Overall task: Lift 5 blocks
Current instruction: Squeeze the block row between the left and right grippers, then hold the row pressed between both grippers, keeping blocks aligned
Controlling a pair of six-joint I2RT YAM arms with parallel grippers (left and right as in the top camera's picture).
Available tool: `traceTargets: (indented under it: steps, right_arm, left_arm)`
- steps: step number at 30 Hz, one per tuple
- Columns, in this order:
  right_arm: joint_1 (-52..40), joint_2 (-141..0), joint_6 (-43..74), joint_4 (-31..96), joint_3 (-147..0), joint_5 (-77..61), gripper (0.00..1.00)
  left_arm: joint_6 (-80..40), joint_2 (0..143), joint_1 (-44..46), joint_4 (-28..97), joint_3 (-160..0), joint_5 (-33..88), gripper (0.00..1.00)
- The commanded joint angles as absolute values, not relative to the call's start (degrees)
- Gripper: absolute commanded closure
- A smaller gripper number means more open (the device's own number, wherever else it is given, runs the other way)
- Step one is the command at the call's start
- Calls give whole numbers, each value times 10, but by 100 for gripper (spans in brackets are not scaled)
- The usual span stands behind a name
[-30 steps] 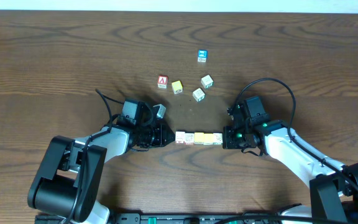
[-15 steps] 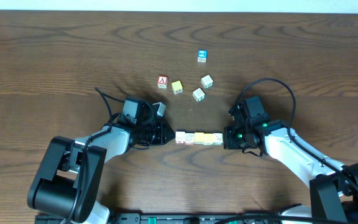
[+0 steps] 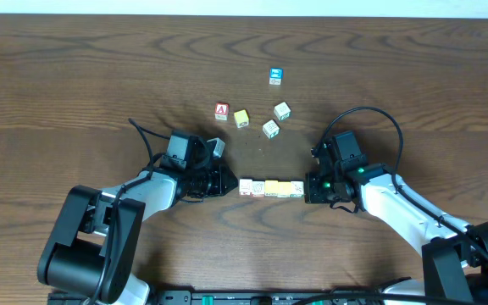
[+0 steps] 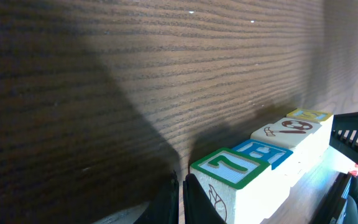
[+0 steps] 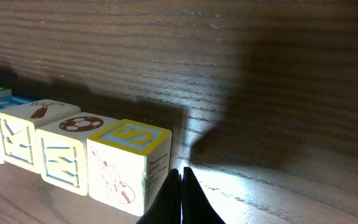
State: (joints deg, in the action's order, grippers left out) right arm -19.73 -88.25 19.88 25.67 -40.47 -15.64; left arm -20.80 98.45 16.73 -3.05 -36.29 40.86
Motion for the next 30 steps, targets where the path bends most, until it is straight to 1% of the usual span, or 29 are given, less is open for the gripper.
traceTargets:
  steps: [1,30]
  right_arm:
    - [-192,-885,192,255,-403,-161,99]
    - [-192,-885,201,258,-403,-161,99]
  left_arm:
    - [-207,995,167,-20,-356,361,93]
    - [-207,955,167,7,-368,371,93]
